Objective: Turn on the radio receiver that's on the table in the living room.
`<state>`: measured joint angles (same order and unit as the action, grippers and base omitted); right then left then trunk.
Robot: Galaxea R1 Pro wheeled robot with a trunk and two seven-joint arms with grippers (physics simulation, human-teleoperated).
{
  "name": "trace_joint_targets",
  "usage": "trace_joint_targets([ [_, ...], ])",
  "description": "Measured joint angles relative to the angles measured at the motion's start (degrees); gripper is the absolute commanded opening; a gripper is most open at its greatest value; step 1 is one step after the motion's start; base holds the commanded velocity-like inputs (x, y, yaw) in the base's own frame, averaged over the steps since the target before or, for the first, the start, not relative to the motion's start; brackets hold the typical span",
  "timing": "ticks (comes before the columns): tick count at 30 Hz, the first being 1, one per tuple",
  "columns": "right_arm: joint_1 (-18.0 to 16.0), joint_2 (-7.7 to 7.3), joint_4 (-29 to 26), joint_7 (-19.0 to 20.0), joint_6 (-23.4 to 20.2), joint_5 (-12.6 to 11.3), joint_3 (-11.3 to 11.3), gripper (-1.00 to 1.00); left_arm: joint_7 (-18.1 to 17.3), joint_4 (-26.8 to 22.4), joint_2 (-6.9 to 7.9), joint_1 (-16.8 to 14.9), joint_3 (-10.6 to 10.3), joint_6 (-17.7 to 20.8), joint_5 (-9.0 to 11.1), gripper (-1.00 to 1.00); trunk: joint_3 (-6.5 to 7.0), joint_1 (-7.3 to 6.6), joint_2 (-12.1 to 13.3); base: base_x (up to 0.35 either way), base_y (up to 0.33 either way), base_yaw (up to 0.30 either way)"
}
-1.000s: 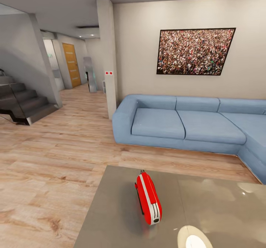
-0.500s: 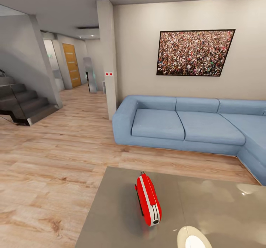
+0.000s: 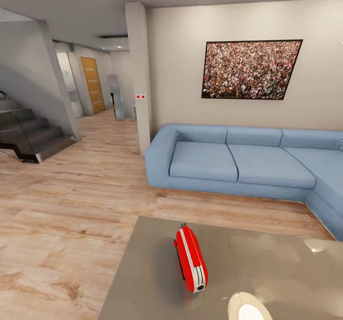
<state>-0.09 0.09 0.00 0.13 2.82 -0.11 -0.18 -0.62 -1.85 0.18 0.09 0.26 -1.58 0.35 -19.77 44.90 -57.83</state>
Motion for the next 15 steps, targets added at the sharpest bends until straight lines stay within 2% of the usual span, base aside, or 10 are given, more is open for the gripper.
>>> trace_joint_targets([
  [15,0.0,0.0,0.0,0.0,0.2,0.1,0.2,1.0,0.0,0.0,0.0,0.0,0.0,0.0,0.0,1.0,2.69,-3.29,6.0,0.0,0.0,0.0],
])
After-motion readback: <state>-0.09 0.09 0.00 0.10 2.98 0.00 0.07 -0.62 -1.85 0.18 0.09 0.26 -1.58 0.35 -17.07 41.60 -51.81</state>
